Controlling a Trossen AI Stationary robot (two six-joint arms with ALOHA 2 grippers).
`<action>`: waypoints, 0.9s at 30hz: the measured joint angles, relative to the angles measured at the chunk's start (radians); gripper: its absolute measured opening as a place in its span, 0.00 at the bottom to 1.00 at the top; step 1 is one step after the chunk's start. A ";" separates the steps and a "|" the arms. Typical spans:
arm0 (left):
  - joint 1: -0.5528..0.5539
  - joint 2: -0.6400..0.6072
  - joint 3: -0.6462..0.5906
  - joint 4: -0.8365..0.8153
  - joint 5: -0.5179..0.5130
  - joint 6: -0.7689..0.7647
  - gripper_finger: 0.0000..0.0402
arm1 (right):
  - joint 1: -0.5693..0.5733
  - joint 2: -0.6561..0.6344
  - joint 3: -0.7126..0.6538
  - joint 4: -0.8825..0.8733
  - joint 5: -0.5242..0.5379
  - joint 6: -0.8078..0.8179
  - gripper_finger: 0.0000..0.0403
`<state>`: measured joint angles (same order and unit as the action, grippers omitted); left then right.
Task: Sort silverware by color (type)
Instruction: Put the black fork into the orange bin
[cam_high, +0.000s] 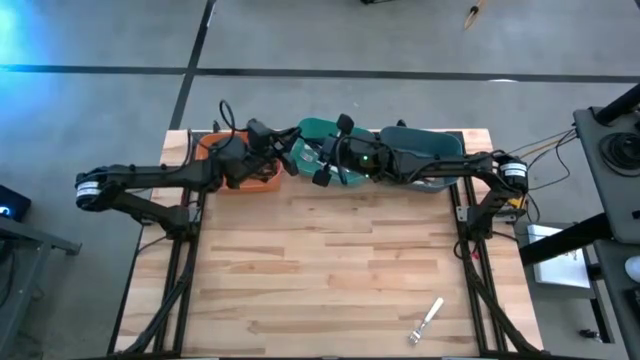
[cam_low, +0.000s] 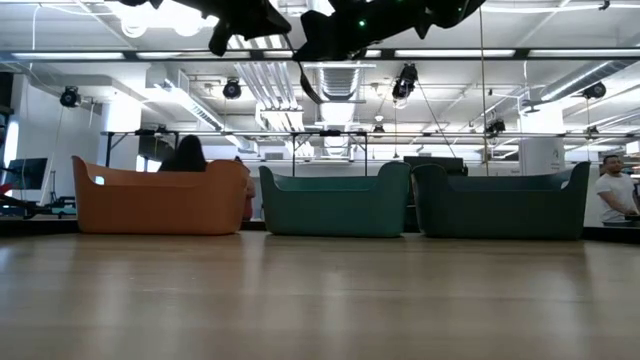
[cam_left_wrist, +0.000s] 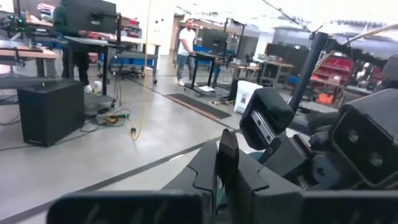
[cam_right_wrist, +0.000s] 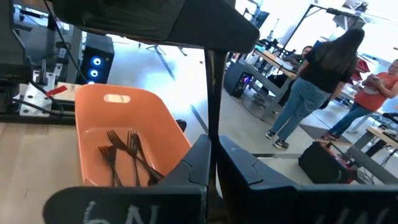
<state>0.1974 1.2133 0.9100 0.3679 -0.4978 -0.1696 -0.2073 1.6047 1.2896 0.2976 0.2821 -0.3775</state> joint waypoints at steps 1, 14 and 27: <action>0.004 0.000 0.007 -0.017 0.001 0.000 0.00 | 0.000 0.000 0.000 -0.001 0.004 0.001 0.02; 0.103 -0.018 0.167 -0.478 -0.041 0.148 0.00 | -0.028 -0.104 -0.001 -0.253 0.007 0.070 0.24; 0.282 -0.021 0.118 -1.225 -0.262 0.065 0.00 | -0.047 -0.272 0.000 -1.225 -0.018 0.659 0.30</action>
<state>0.4791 1.1927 1.0282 -0.8571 -0.7596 -0.1043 -0.2540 1.3323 1.2891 -0.9276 0.2638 0.2812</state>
